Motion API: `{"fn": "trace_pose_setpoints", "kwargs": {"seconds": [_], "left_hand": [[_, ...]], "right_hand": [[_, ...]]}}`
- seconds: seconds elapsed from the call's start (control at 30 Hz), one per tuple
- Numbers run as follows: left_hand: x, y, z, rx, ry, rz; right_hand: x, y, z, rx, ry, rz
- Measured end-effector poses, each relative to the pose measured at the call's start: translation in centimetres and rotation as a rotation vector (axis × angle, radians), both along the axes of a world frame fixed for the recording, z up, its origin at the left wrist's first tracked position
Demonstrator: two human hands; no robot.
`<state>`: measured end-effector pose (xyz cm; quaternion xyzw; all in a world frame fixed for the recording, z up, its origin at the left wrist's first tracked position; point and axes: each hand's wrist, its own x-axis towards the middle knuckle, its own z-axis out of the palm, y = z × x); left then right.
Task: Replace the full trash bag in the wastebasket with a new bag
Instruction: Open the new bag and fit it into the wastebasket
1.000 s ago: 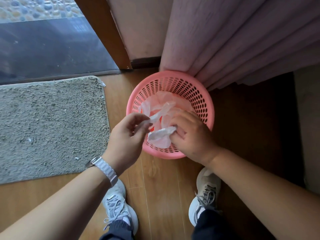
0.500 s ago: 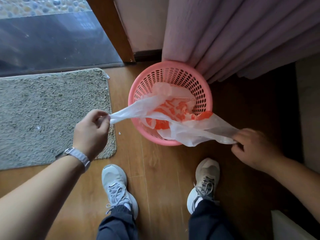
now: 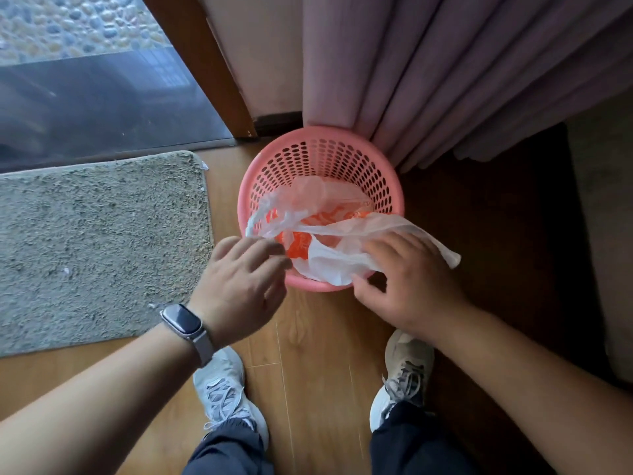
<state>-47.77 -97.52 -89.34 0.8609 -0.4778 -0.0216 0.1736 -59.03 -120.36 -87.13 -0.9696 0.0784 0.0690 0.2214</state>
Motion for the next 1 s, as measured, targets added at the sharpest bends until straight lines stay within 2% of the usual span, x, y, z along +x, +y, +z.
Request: {"fn": "trace_pose_setpoints", "kwargs": {"seconds": [0.1, 0.23, 0.37, 0.47, 0.53, 0.63, 0.8, 1.0], "left_hand": [[0.2, -0.9, -1.5, 0.091, 0.010, -0.096], [2.0, -1.6, -3.3, 0.194, -0.027, 0.032], [1.8, -1.6, -3.6, 0.168, -0.019, 0.011], [-0.3, -1.1, -2.7, 0.213, -0.011, -0.068], [-1.7, -0.9, -2.2, 0.286, -0.027, -0.136], [-2.7, -0.9, -1.6, 0.318, -0.072, -0.254], [-3.4, -0.9, -1.3, 0.216, -0.048, -0.388], [-2.2, -2.4, -1.7, 0.230, -0.035, -0.383]], "right_hand": [[2.0, 2.0, -1.0, -0.040, 0.147, 0.070], [3.8, 2.4, -2.8, -0.076, 0.368, 0.117], [3.1, 1.4, -3.7, 0.154, 0.316, 0.163], [1.3, 1.7, -3.1, 0.207, 0.132, 0.299], [-0.2, 2.1, -2.4, 0.236, 0.085, 0.392], [-1.9, 2.5, -1.2, 0.258, 0.053, 0.476], [-2.5, 1.5, -0.1, 0.270, 0.086, 0.420], [-1.6, 1.7, 1.0, 0.271, 0.088, 0.437]]}}
